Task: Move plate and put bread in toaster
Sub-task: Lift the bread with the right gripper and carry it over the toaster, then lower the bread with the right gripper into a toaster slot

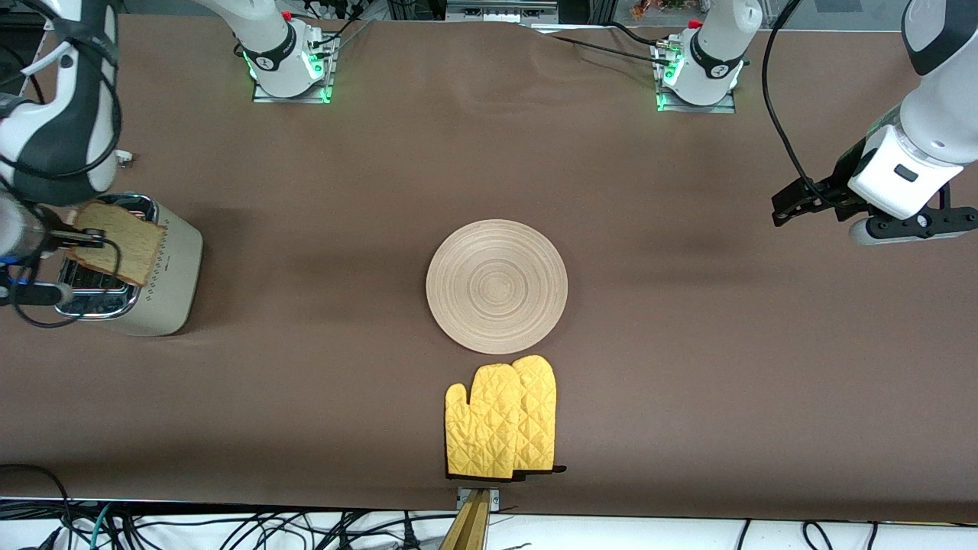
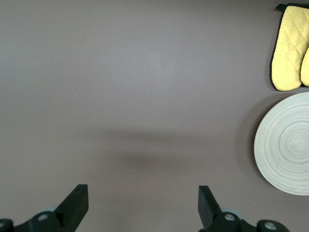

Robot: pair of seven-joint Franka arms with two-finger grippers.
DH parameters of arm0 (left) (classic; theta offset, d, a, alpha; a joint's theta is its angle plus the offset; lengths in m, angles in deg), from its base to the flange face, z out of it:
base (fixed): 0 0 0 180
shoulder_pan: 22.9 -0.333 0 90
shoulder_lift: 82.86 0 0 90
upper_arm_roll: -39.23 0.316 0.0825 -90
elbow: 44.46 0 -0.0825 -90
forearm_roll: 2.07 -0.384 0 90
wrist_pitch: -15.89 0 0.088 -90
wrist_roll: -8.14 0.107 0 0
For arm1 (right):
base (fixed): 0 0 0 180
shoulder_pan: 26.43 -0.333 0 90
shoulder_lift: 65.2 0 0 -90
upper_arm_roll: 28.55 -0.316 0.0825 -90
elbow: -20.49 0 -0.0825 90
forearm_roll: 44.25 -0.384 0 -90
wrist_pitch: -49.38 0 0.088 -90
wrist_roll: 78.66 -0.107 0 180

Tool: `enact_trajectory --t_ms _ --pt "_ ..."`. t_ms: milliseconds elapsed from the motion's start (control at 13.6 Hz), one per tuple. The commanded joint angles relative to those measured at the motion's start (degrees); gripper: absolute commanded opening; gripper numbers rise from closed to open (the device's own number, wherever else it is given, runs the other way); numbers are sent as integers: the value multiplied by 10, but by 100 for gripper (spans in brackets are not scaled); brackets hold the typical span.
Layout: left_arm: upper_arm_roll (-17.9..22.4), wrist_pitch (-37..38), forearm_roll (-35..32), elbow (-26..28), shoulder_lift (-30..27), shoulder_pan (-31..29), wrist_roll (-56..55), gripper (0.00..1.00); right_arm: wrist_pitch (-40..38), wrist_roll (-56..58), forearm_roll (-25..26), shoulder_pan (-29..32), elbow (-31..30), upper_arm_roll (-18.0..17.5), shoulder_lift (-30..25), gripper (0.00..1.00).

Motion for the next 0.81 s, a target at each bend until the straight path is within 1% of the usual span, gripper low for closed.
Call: enact_trajectory --t_ms 0,147,368,515,735 --pt "1 3 5 -13 5 1 -6 100 19 48 24 22 -4 12 7 0" --pt "1 3 5 -13 5 1 -6 100 50 90 25 51 -4 12 16 0" --pt "0 3 5 -13 5 1 -6 100 84 119 25 81 -4 11 28 0" --pt "1 4 5 -13 5 1 -6 100 102 131 20 87 -5 11 40 0" --pt "1 4 5 -13 5 1 -6 100 103 130 17 81 -4 8 45 0"
